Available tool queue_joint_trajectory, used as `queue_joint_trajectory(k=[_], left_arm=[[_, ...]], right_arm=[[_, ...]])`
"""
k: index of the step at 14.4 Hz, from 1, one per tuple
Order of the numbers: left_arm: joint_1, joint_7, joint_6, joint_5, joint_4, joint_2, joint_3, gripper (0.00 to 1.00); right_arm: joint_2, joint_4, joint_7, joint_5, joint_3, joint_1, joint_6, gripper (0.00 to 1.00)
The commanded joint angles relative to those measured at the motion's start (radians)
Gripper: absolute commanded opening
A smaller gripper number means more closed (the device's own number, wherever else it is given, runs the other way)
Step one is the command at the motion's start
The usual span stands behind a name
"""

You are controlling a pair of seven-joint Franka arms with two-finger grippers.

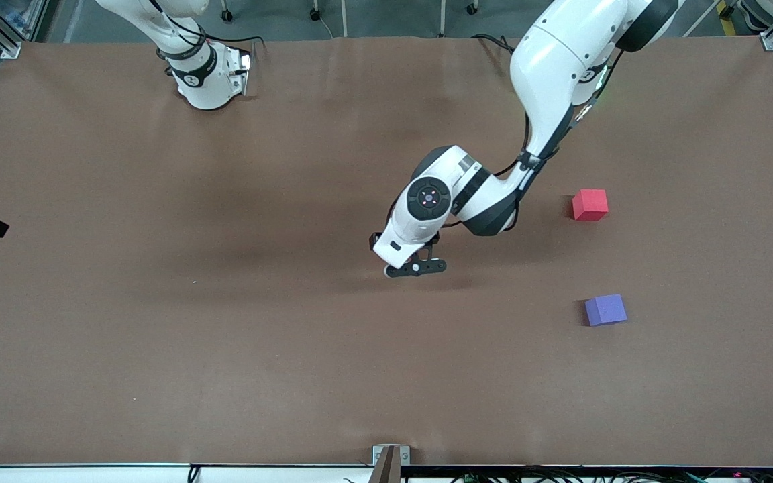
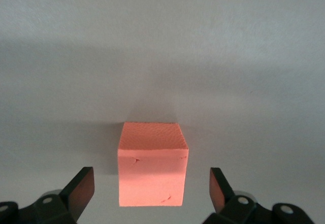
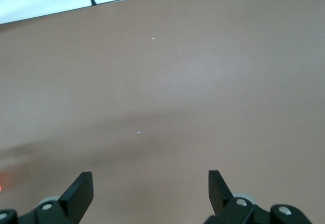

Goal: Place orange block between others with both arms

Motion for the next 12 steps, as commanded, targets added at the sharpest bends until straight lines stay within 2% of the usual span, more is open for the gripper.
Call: queue_joint_trajectory(k=[1, 2, 4, 6, 7, 8, 10, 12], left_arm=[[-0.03, -0.049, 0.024, 0.064, 0.024, 0.034, 0.009, 1.0], [-0.03, -0.051, 0.024, 0.076, 0.024, 0.042, 0.009, 1.0], [-0.036, -0.051, 0.024, 0.104, 0.022, 0.047, 0.009, 1.0], [-0.039, -0.052, 0.024, 0.135, 0.017, 0.05, 0.009, 1.0], [-0.04, -0.055, 0.024, 0.138, 0.017, 0.057, 0.009, 0.96], [-0.05, -0.067, 0.024, 0.138, 0.017, 0.059, 0.011, 0.88], [-0.068, -0.132, 0.017, 0.173, 0.017, 0.058, 0.027, 0.52], [-0.07, -0.152, 0.017, 0.175, 0.017, 0.058, 0.026, 0.33]], right_arm=[[-0.068, -0.079, -0.007, 0.007, -0.017, 0.036, 0.014, 1.0], [-0.093, -0.108, -0.008, 0.007, -0.021, 0.049, 0.015, 1.0], [-0.104, -0.124, -0.01, 0.007, -0.099, 0.12, 0.02, 1.0], [-0.104, -0.124, -0.039, 0.013, -0.104, 0.098, 0.021, 1.0], [-0.104, -0.124, -0.063, 0.015, -0.103, 0.086, 0.025, 1.0], [-0.102, -0.122, -0.073, 0.013, -0.103, 0.084, 0.025, 1.0], [-0.102, -0.124, -0.073, 0.006, -0.104, 0.09, 0.029, 1.0], [-0.113, -0.145, -0.071, -0.005, -0.103, 0.095, 0.031, 1.0]])
